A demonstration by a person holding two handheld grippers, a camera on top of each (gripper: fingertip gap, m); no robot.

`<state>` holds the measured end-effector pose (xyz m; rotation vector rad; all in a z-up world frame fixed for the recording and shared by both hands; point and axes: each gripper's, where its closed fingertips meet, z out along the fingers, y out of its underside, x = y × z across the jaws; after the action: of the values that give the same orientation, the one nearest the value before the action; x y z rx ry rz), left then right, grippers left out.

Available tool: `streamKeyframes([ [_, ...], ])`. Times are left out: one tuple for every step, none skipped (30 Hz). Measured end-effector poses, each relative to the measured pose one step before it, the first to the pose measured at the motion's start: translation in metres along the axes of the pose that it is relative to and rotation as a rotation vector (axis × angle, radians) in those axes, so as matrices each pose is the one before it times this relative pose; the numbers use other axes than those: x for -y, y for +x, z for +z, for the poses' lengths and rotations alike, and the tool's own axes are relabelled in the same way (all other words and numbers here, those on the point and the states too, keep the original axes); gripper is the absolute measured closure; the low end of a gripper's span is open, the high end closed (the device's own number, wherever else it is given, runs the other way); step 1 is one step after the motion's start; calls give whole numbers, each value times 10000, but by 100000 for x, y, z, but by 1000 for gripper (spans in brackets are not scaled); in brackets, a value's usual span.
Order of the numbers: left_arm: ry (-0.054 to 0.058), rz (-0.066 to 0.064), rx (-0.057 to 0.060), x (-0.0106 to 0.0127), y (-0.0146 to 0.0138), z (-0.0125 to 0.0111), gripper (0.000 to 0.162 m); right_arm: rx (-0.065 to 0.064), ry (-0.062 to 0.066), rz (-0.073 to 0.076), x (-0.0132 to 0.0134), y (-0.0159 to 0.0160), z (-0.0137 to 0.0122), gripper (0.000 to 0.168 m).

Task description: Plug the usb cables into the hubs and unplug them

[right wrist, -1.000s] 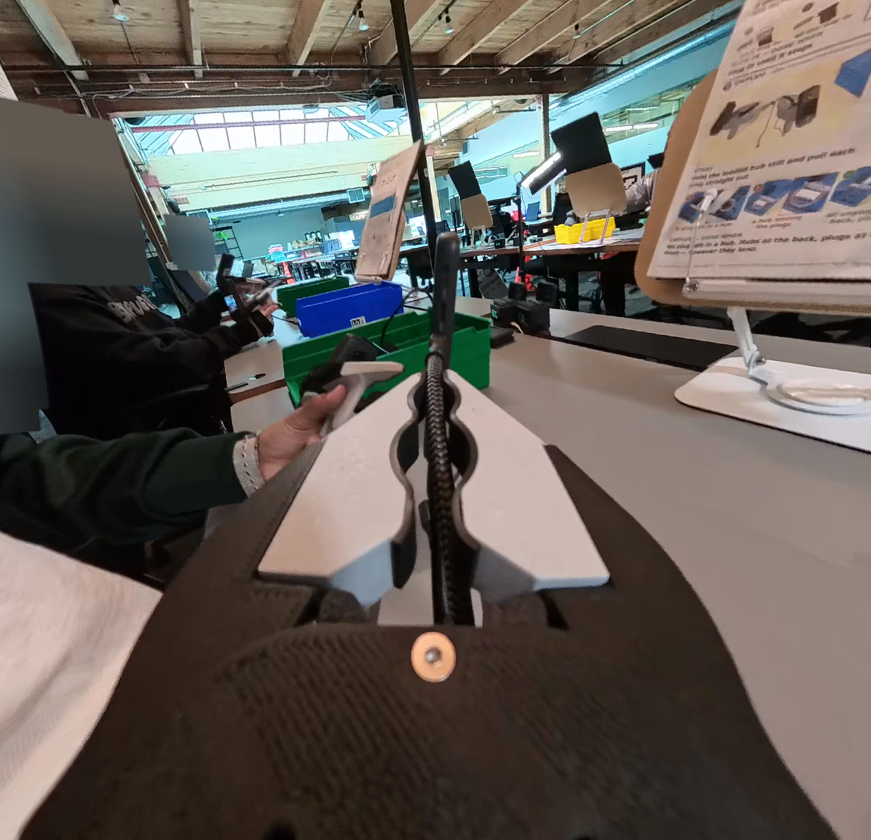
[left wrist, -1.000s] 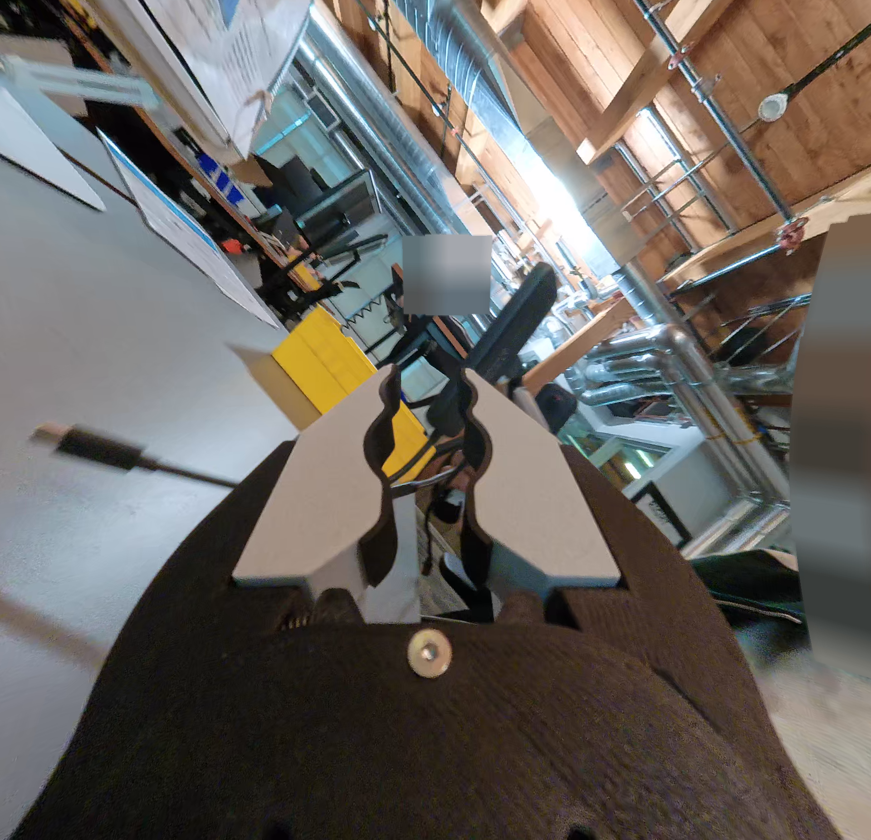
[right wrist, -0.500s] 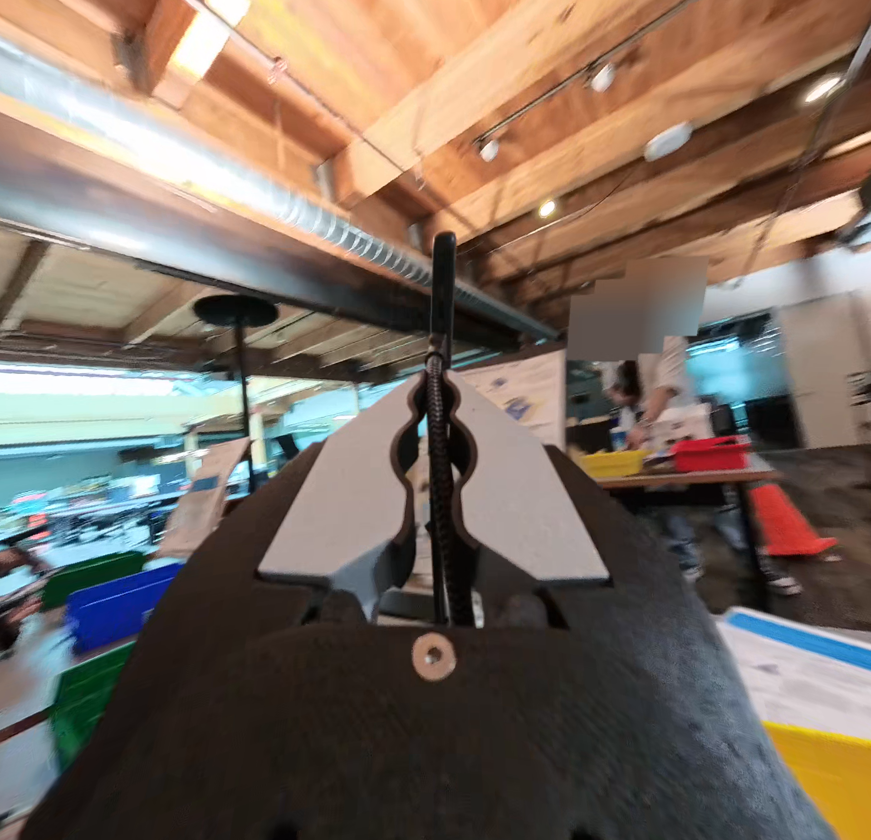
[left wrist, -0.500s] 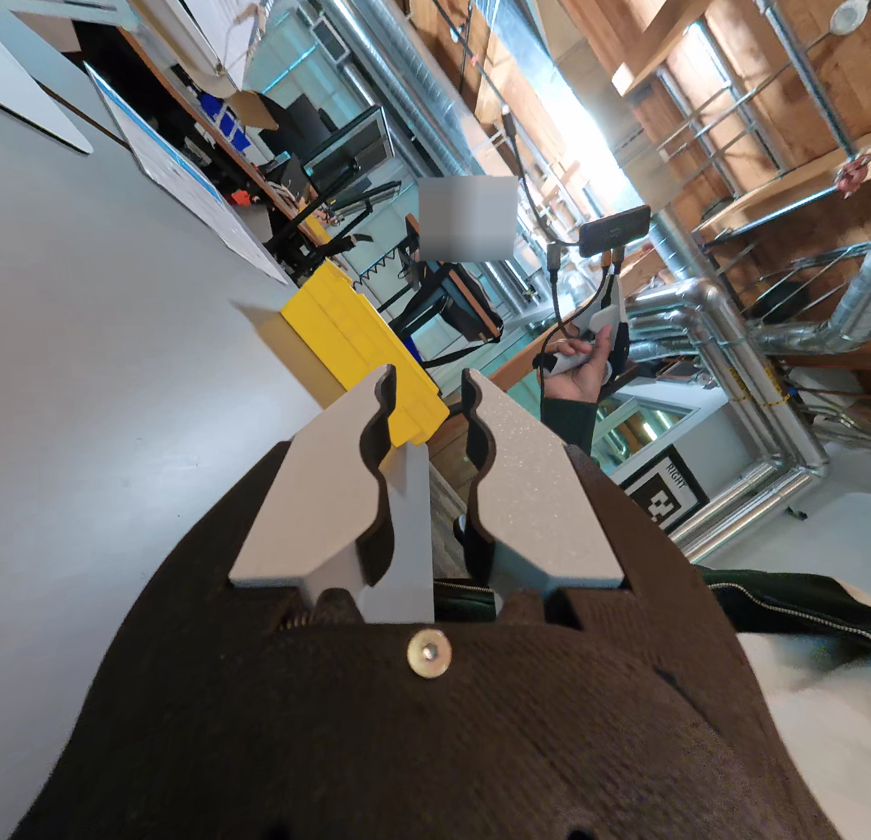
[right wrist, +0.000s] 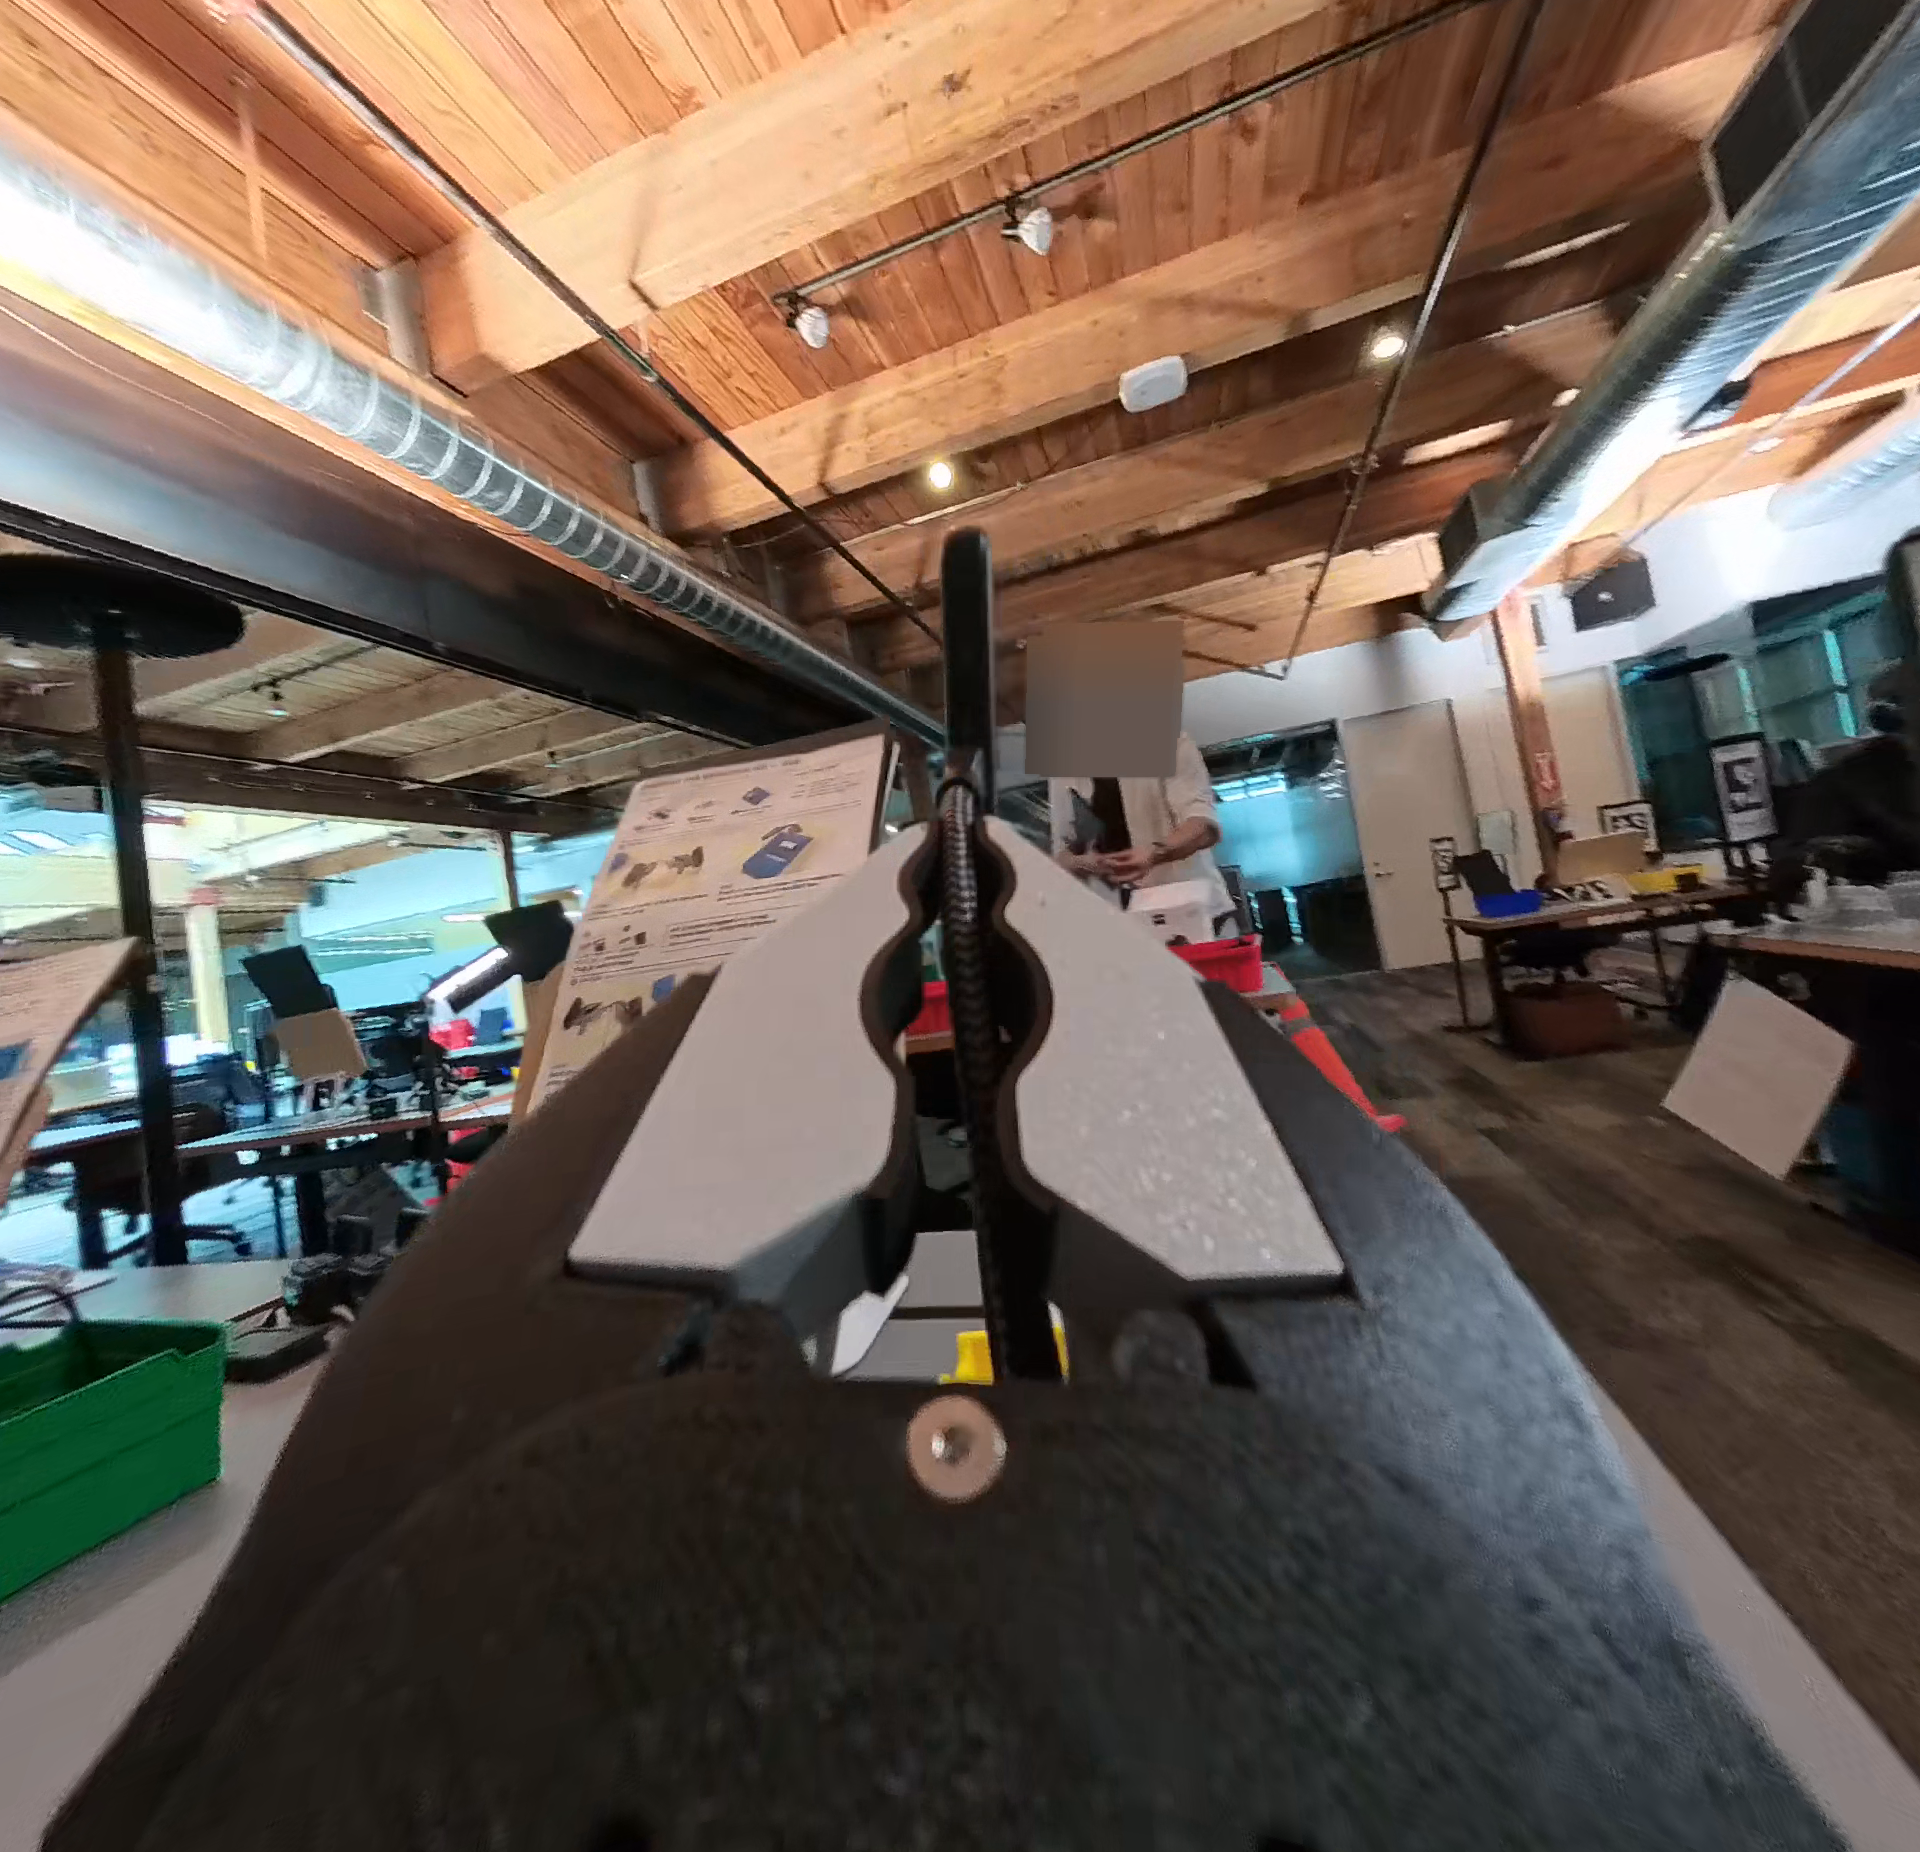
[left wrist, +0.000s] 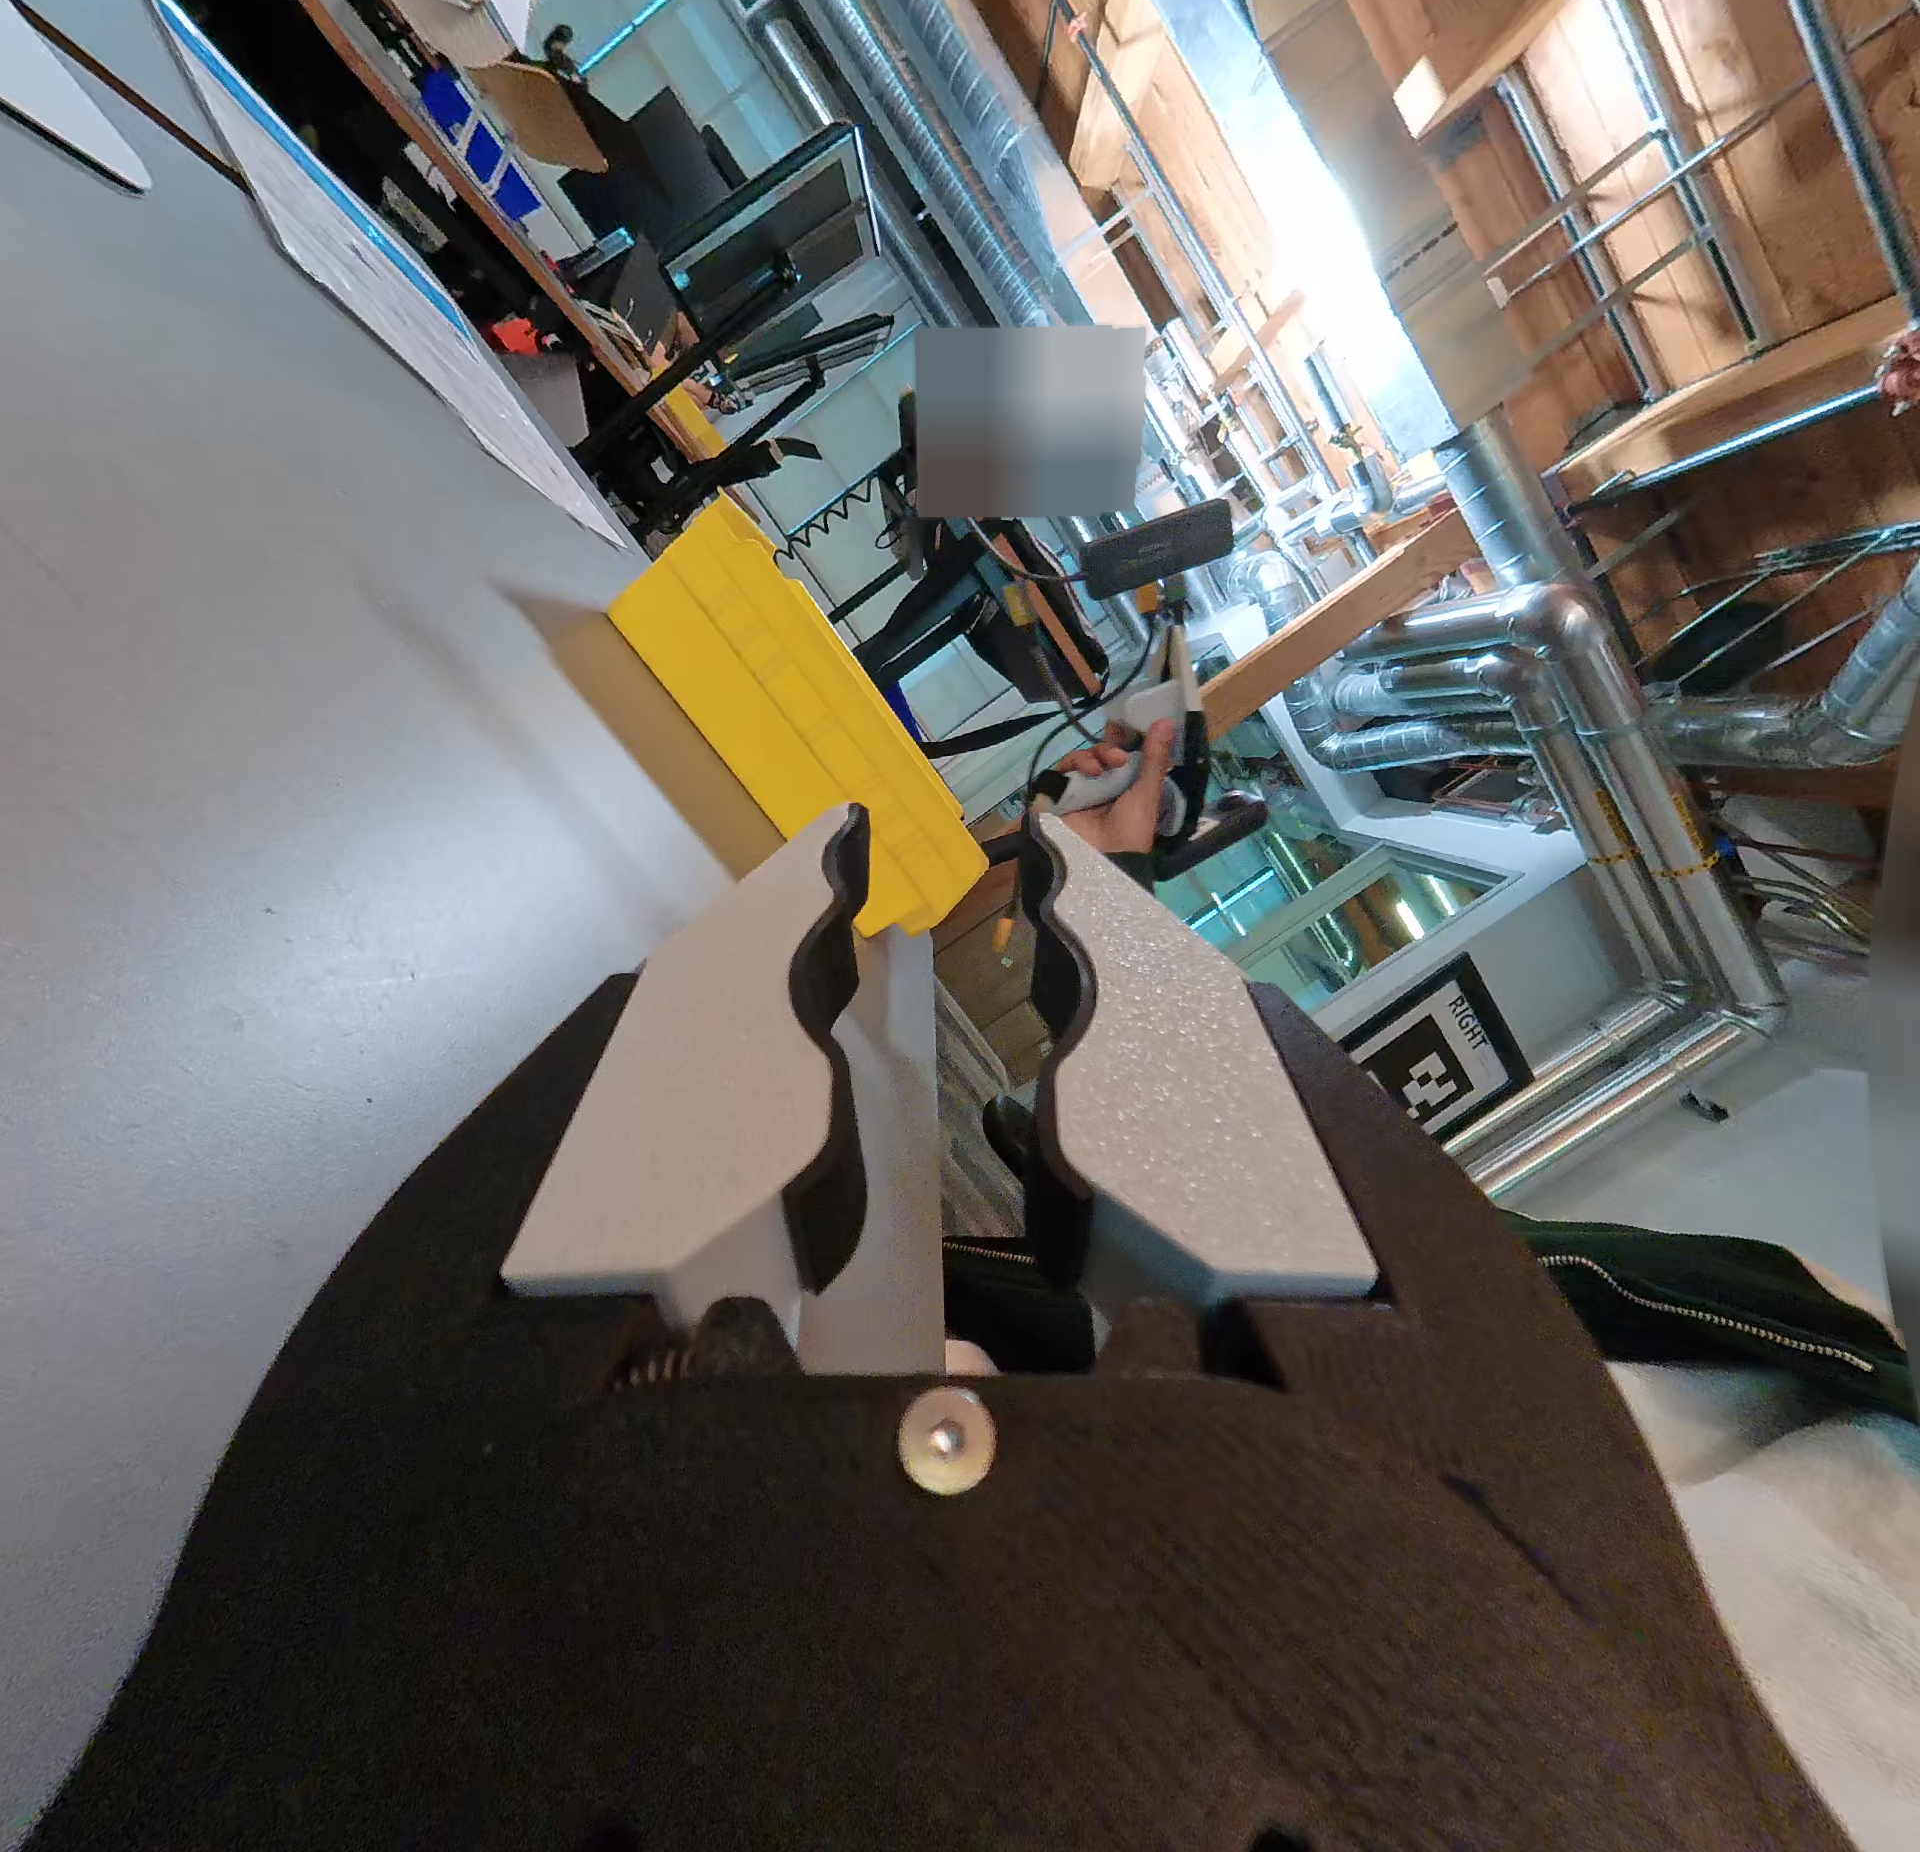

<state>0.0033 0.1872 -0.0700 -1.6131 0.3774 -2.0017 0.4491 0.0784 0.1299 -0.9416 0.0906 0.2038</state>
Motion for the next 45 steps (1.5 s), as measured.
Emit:
streamKeyframes([
  [38, -50, -34, 73, 28, -39, 135, 18, 20, 232, -1000, 314, 32, 165],
  [36, -32, -30, 79, 20, -48, 135, -73, -17, 205, -939, 426, -1, 165],
  [22, -25, -11, 49, -7, -49, 135, -104, -46, 62, -872, 460, -22, 165],
  [10, -20, -6, 40, -8, -64, 135, -115, -154, -64, -935, 442, -12, 165],
  [13, -19, -12, 42, -2, -53, 135, -123, -275, -140, -1011, 446, -6, 165],
  [29, -22, -8, 62, -12, -53, 135, -127, -338, -179, -1038, 424, -4, 165],
  [35, -26, -7, 68, -13, -40, 135, -157, -393, -177, -1073, 453, 17, 165],
  [27, -32, -10, 45, -17, -19, 135, -199, -468, -126, -1136, 523, 59, 165],
  [11, -33, -13, 29, -14, 2, 135, -223, -535, -54, -1211, 567, 117, 165],
  [-10, -25, -13, -19, -6, 16, 135, -218, -542, 7, -1183, 540, 134, 165],
  [-21, -10, -3, -44, -4, 21, 135, -165, -438, 11, -1020, 421, 125, 165],
  [-21, 12, 6, -43, 5, 17, 134, -82, -323, 16, -844, 264, 107, 165],
  [-18, 28, 14, -37, 6, 23, 134, -21, -297, 73, -769, 183, 118, 165],
  [-17, 31, 13, -37, 19, 16, 134, -20, -326, 136, -754, 208, 129, 165],
  [-19, 25, 12, -35, -3, 21, 135, -51, -347, 165, -768, 266, 113, 165],
  [-19, 14, 12, -40, -3, 18, 135, -89, -312, 149, -706, 316, 89, 165],
  [-11, 2, 8, -20, -16, 12, 135, -101, -230, 107, -593, 313, 66, 165],
  [-3, -4, 2, -3, -15, 6, 135, -64, -141, 115, -419, 261, 44, 165],
  [-4, -5, 4, -3, -16, -5, 135, 10, -62, 180, -203, 151, 46, 165],
  [-5, -6, 11, -6, -26, 5, 135, 64, -19, 205, -59, 58, 32, 165],
  [2, -7, 9, 3, -29, -12, 135, 59, -10, 174, -23, 42, 7, 165],
  [8, -11, 6, 14, -20, -18, 135, 11, -11, 149, -25, 86, 5, 165],
  [5, -17, 2, 14, -18, 1, 135, -33, -23, 155, -50, 146, 5, 165],
  [3, -20, -4, 8, -15, -13, 135, -42, -31, 152, -38, 154, -8, 165],
  [2, -14, -8, 7, 8, 0, 135, -28, -25, 107, -27, 113, -14, 164],
  [0, -8, -3, -5, 1, -3, 135, -9, -2, 56, 20, 74, -28, 164],
  [-6, -6, 0, -9, -12, 14, 135, -1, 47, 17, 115, 39, -52, 163],
  [-11, -7, -2, -16, -10, 10, 135, 7, 87, -11, 206, 14, -103, 163],
  [-13, -9, -1, -30, -5, 17, 135, 5, 77, -19, 231, 29, -126, 162],
  [-7, -6, -2, -11, -10, 13, 135, -9, 27, -26, 204, 55, -125, 161],
  [-4, -5, -1, -5, -10, 5, 135, -8, -14, -39, 163, 55, -121, 162],
  [-4, -11, 3, 4, -16, 6, 135, -32, -3, -48, 188, 91, -123, 163],
  [1, -16, 1, 0, -27, 5, 135, -45, 50, -50, 263, 106, -137, 163],
  [7, -17, -2, 7, -7, 1, 135, -8, 106, -29, 333, 28, -179, 163],
  [10, -16, -4, 9, 8, 4, 135, 34, 142, 11, 435, -55, -177, 163],
  [9, -8, -3, 10, 3, -6, 135, 69, 154, 48, 510, -139, -199, 163],
  [2, -1, 2, -5, 3, 1, 135, 115, 160, 54, 614, -281, -190, 162],
  [-3, 5, 5, -10, 2, 9, 135, 145, 169, 9, 755, -401, -198, 162],
  [-9, 2, 5, -21, -3, -7, 135, 137, 167, -74, 830, -487, -214, 162],
  [-9, -9, 1, -14, -13, 11, 135, 130, 153, -171, 876, -552, -194, 162],
  [-3, -16, -2, -13, -18, 1, 135, 149, 118, -267, 834, -644, -178, 162],
  [-1, -18, -2, -5, -7, 5, 135, 208, 62, -355, 717, -759, -127, 162],
  [-4, -17, -5, -9, -5, 3, 135, 260, -4, -410, 554, -860, -60, 162],
  [-6, -11, -7, -16, 8, 3, 135, 239, -103, -448, 305, -841, 15, 162],
  [-4, -2, -4, -8, 5, 7, 135, 165, -233, -520, 4, -750, 123, 161],
])
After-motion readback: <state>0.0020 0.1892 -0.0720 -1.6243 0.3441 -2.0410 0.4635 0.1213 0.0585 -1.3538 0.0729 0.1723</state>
